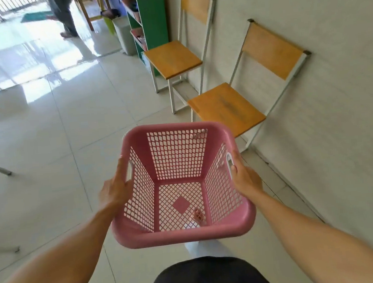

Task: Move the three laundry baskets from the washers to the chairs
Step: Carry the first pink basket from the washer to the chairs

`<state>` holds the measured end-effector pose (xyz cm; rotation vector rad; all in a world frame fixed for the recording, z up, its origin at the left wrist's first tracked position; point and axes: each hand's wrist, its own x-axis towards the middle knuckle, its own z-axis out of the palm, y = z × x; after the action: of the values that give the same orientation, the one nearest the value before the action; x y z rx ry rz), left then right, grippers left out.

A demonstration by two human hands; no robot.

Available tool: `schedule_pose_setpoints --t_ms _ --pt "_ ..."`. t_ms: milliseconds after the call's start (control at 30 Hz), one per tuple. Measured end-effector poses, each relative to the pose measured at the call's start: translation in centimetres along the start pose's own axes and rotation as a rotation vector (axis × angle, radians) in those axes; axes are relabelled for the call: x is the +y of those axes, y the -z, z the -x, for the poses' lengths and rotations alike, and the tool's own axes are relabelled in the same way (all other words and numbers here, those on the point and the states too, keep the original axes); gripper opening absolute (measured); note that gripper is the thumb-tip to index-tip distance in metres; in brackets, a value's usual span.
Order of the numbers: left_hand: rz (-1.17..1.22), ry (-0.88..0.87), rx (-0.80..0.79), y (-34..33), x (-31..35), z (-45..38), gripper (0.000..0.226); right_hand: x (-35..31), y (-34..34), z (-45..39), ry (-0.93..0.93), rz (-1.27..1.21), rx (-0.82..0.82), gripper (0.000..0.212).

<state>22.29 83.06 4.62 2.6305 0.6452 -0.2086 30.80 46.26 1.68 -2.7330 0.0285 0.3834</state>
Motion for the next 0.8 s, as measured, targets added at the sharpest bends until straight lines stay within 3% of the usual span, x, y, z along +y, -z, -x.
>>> schedule_pose_setpoints --t_ms 267,467,800 --pt "0.01 0.207 -0.061 2.6 -2.5 -7.9 0.084 -7.6 -2.1 -13.1 0.161 0.082 -0.082 0.055" --pt "0.038 0.259 -0.04 5.2 -2.4 -13.9 0.082 -12.3 -2.4 -20.5 0.206 0.075 -0.119 0.056" --pt "0.043 0.276 -0.013 6.7 -7.8 -23.8 0.086 -21.0 -3.2 -27.6 0.25 0.09 -0.116 0.057"
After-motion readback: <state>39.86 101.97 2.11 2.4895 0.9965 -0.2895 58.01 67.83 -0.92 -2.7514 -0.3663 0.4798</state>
